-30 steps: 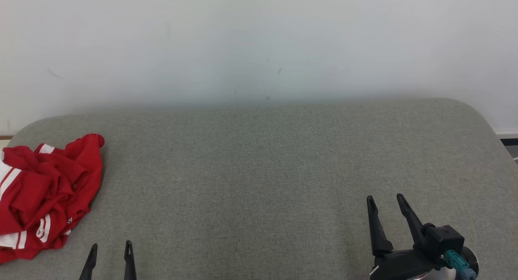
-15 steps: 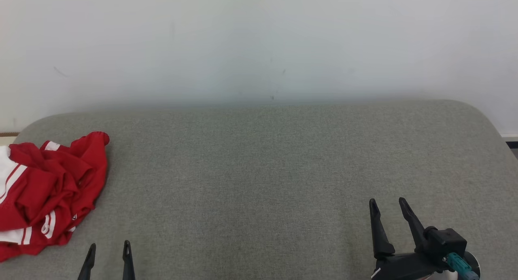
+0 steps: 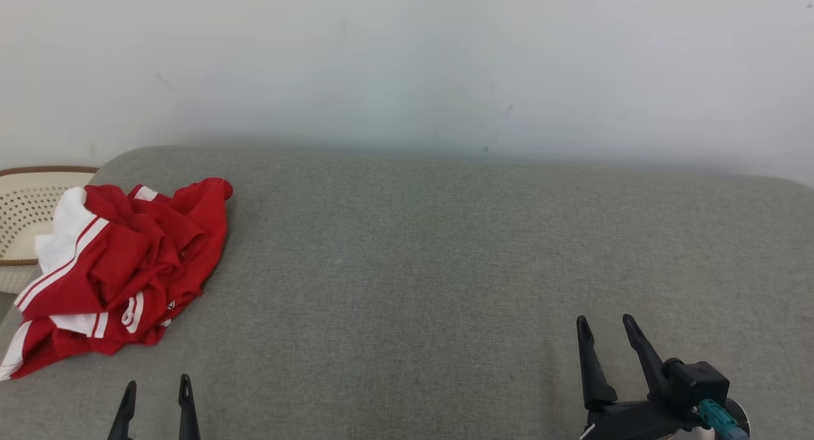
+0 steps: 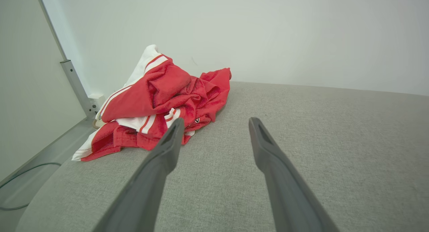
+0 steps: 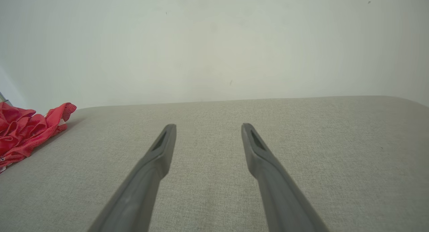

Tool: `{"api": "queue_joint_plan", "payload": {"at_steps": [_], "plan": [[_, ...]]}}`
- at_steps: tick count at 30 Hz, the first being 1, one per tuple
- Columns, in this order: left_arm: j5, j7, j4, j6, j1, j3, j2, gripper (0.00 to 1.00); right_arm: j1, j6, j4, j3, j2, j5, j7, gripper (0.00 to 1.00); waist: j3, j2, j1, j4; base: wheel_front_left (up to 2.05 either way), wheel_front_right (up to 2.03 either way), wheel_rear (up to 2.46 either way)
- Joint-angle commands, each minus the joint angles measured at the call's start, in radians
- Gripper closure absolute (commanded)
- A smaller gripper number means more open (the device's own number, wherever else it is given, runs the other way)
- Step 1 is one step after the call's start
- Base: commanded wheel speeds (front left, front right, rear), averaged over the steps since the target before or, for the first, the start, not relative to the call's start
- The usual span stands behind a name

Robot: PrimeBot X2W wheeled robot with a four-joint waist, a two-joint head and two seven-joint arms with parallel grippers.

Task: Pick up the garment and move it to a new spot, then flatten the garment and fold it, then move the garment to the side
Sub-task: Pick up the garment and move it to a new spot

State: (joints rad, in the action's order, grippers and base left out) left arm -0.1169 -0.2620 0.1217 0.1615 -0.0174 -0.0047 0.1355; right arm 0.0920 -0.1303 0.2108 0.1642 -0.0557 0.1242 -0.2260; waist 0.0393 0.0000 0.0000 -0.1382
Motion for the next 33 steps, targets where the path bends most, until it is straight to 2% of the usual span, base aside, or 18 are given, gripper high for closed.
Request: {"api": "queue_joint_plan", "payload": {"at_steps": [1,21,27,33], "plan": [[-0.005,-0.005,-0.003,0.004,0.002,0.005,0.004,0.0,-0.002,-0.001,0.001,0.001,-0.002,0.002,-0.005,0.0,-0.007,0.0,0.0,-0.047,0.0,0.0,0.0],[0.002,-0.005,-0.01,0.019,0.008,0.028,0.003,0.0,0.011,-0.001,0.009,0.03,-0.013,0.006,-0.012,0.0,-0.006,0.0,0.0,-0.258,0.0,0.0,0.0],[0.005,-0.005,-0.013,0.022,0.013,0.033,0.003,0.0,0.015,-0.001,0.015,0.037,-0.007,0.007,-0.016,0.0,-0.004,0.0,0.0,-0.3,0.0,0.0,0.0],[0.002,-0.005,-0.01,0.023,0.015,0.042,0.004,0.0,0.017,-0.001,0.021,0.043,-0.005,0.008,-0.021,0.0,-0.006,0.0,0.0,-0.311,0.0,0.0,0.0]]}}
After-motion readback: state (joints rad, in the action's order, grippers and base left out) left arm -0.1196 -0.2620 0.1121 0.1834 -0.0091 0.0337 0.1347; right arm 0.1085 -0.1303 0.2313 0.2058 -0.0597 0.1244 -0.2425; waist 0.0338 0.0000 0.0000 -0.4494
